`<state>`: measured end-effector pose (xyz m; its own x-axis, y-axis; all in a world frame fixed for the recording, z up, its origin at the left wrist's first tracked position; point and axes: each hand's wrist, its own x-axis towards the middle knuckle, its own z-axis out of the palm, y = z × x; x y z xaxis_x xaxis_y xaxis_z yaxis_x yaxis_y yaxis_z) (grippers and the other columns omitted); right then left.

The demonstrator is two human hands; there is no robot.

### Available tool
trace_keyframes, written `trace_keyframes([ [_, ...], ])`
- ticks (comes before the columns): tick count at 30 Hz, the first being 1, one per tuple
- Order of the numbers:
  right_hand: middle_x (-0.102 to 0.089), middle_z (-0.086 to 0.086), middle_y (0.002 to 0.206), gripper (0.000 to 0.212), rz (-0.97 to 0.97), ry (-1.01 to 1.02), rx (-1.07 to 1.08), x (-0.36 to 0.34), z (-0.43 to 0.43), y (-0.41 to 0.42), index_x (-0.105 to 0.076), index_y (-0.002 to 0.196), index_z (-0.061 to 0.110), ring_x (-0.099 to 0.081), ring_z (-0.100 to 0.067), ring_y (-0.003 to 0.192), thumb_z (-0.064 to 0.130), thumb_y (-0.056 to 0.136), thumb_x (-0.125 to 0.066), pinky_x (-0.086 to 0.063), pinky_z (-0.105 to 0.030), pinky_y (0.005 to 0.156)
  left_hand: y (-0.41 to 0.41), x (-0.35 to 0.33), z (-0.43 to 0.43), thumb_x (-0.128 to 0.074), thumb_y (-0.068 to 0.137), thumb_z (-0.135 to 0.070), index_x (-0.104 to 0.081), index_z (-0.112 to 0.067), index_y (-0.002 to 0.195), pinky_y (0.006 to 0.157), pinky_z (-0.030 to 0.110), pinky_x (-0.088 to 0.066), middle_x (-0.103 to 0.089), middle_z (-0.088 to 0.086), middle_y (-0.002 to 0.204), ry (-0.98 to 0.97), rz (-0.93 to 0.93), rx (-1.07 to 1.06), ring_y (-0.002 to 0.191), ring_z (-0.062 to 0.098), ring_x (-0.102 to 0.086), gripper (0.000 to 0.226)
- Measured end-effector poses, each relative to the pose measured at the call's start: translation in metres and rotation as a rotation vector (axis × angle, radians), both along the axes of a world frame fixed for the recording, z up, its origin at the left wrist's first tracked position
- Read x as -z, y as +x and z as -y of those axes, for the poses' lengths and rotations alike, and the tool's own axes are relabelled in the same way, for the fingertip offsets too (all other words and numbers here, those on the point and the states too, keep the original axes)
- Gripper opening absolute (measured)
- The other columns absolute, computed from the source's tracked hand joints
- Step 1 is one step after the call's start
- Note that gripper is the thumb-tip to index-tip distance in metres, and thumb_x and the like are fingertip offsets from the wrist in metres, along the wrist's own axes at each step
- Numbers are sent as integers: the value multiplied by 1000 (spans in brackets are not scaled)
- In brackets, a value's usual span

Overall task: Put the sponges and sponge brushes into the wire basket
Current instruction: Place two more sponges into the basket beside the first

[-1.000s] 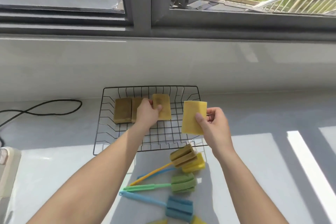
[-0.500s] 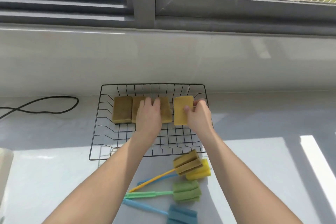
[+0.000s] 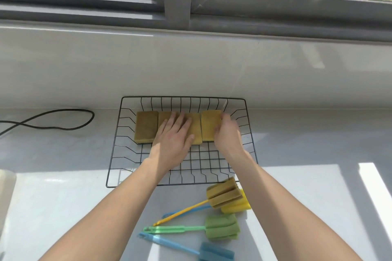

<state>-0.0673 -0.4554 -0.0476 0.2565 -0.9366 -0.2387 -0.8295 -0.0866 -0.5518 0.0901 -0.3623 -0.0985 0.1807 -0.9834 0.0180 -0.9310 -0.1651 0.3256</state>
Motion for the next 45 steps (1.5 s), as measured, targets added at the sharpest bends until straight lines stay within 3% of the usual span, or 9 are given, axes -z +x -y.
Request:
trace_keyframes([
  [3, -49, -22, 134, 51, -5, 36, -33, 5, -3, -1, -41, 143, 4, -52, -40, 120, 19, 97, -56, -46, -44, 98, 0, 4, 0, -27, 93, -70, -22, -24, 158, 125, 42, -5, -13, 0, 168, 40, 20, 8, 155, 21, 0, 80],
  [6, -42, -19, 142, 69, -25, 72, -73, 7, -4, -3, -34, 150, 7, -46, -37, 129, 30, 92, -65, -42, -48, 107, 1, 5, 0, -29, 92, -71, -20, -23, 159, 124, 42, -5, -12, 2, 168, 38, 61, 22, 155, 23, -1, 83],
  [9, -39, -18, 145, 75, -47, 69, -96, 10, -4, -4, -30, 153, 8, -44, -36, 132, 30, 92, -68, -41, -48, 110, 1, 6, 0, -28, 93, -67, -23, -20, 158, 123, 44, -10, -18, 5, 167, 29, 96, 24, 155, 27, -8, 80],
  [18, -37, -17, 146, 74, -108, 26, -133, 15, -4, -3, -27, 154, 9, -43, -37, 132, 33, 95, -65, -40, -50, 110, -4, 6, 5, -32, 94, -61, -22, -22, 158, 121, 46, -17, -20, 6, 166, 76, 148, -8, 153, 31, -13, 75],
  [26, -46, -12, 142, 63, -124, -121, -123, -8, -32, -16, -39, 146, 10, -51, -35, 124, 39, 95, -61, -45, -48, 100, -3, -20, -14, -42, 95, -60, -13, -22, 160, 123, 46, -8, -9, 4, 169, 84, 57, -5, 155, 28, -3, 81],
  [33, -52, -10, 132, 51, 163, -159, -65, -47, -118, -59, -50, 138, 9, -50, -28, 122, 36, 96, -62, -44, -43, 101, -21, -73, -101, -43, 98, -54, -33, -11, 152, 120, 50, -24, -28, 12, 163, -26, -99, -100, 152, 32, -18, 70],
  [38, -56, -3, 119, 42, 161, -133, -67, -55, -194, -104, -57, 130, 12, -52, -21, 108, 33, 94, -64, -45, -39, 95, -62, -82, -191, -48, 96, -49, -44, -6, 144, 113, 46, -33, -41, 15, 154, -24, -170, -77, 141, 32, -36, 64],
  [45, -56, -6, 123, 48, 84, -4, 40, -40, -273, -167, -54, 133, 11, -55, -24, 113, 35, 94, -66, -47, -42, 97, -118, -64, -274, -55, 93, -49, -53, -8, 136, 104, 46, -43, -55, 14, 138, 149, -233, -96, 128, 33, -50, 60],
])
